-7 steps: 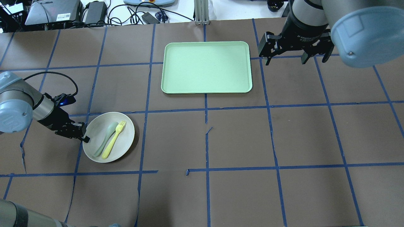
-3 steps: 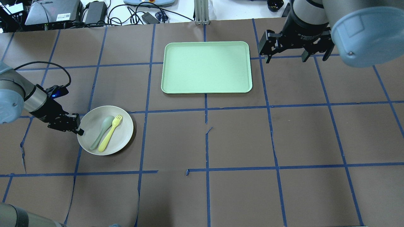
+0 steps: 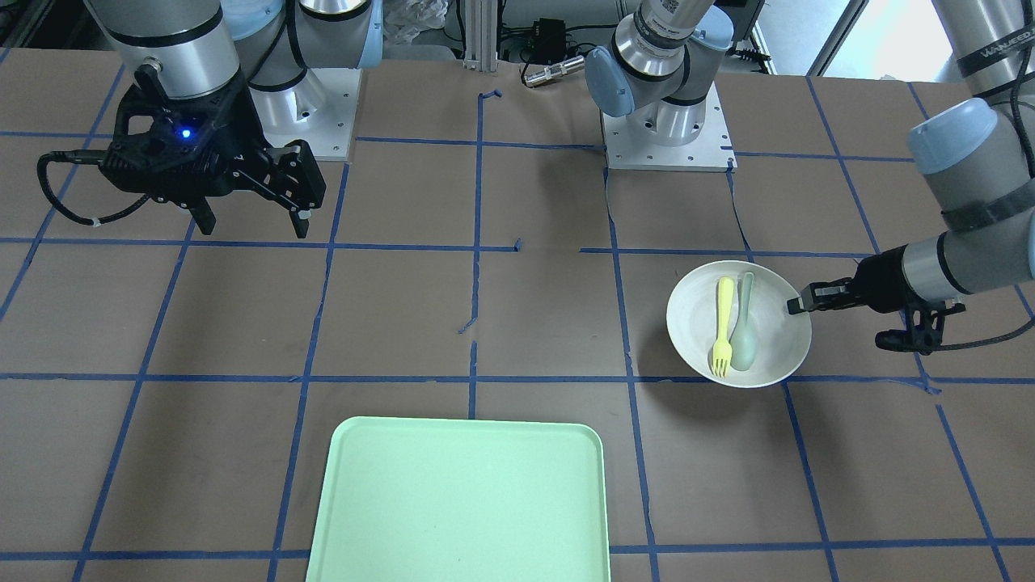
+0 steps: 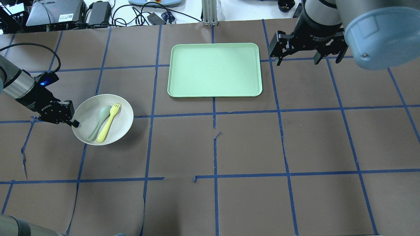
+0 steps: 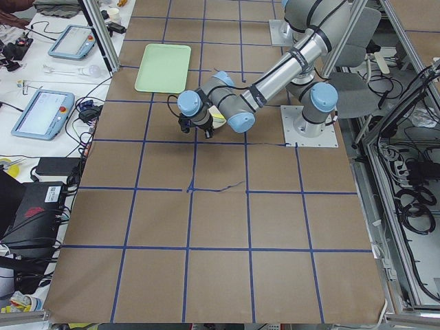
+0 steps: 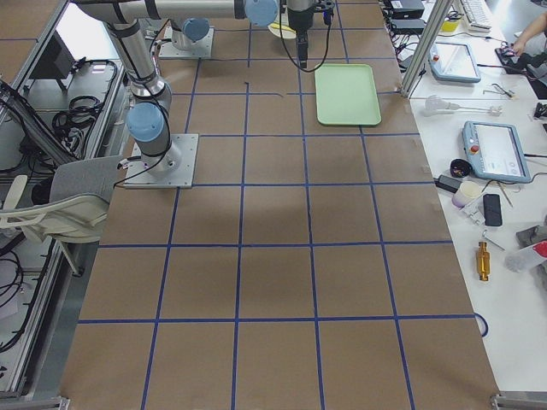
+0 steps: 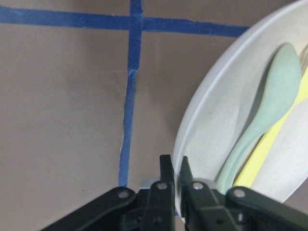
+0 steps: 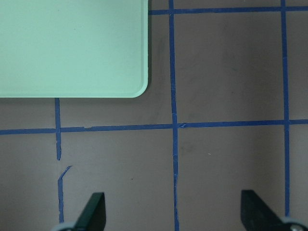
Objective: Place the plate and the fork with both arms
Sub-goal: 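Lift the plate with the left gripper and carry it toward the green tray, then lower the plate onto the green tray and open the left gripper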
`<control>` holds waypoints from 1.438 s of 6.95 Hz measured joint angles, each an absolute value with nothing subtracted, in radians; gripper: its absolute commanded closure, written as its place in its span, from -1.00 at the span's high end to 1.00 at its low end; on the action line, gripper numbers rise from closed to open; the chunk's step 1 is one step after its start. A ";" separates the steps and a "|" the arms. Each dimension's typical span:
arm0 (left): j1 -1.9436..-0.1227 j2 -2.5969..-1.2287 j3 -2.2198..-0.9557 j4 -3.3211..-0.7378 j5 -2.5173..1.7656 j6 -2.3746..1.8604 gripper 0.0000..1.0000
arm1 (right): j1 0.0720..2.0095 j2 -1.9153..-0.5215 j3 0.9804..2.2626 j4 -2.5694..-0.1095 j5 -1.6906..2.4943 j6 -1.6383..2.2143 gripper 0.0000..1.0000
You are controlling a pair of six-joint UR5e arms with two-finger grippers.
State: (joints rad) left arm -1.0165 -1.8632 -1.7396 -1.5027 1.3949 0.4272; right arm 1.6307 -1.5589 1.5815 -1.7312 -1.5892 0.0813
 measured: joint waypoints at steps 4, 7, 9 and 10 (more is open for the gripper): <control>-1.189 -1.936 -1.578 -1.450 1.311 0.267 -1.00 | 1.631 -1.560 1.583 -1.729 -1.591 0.081 1.00; -1.355 -2.072 -1.391 -1.412 1.268 0.130 -1.00 | 1.632 -1.560 1.583 -1.729 -1.590 0.081 1.00; -1.451 -2.160 -1.327 -1.338 1.213 0.036 -1.00 | 1.631 -1.560 1.583 -1.730 -1.590 0.081 1.00; -1.483 -2.193 -1.314 -1.300 1.184 0.007 -1.00 | 1.631 -1.560 1.583 -1.730 -1.591 0.081 1.00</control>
State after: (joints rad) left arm -1.4829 -2.1935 -1.3144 -1.3001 1.1839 0.0071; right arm 1.6308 -1.5597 1.5831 -1.7297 -1.5906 0.0813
